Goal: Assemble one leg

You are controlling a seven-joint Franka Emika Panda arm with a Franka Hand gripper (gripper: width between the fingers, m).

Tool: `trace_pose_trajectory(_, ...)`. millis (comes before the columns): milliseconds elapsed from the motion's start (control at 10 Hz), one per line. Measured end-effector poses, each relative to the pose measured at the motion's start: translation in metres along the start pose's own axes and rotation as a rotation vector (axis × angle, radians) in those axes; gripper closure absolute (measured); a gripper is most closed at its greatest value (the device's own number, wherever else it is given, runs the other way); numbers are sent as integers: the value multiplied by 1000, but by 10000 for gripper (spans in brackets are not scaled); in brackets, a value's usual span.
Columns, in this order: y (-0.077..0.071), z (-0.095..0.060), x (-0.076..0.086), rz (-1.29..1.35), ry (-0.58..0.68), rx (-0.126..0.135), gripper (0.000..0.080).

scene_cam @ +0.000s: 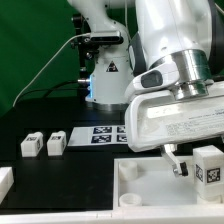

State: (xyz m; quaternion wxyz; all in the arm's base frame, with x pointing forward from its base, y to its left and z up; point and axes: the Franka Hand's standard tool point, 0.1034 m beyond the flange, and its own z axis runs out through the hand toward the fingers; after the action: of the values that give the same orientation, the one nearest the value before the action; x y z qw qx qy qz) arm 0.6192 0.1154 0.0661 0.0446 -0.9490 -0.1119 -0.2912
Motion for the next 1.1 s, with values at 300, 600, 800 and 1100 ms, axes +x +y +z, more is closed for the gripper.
trace_pose_trajectory(300, 0, 0, 0, -3, -1, 0, 151)
trace_pose_trajectory(600, 0, 0, 0, -3, -1, 0, 151)
trace_pose_trajectory(800, 9, -13, 7, 1, -63, 0, 151)
trace_pose_trajectory(1100, 14, -42, 35, -3, -119, 3, 151)
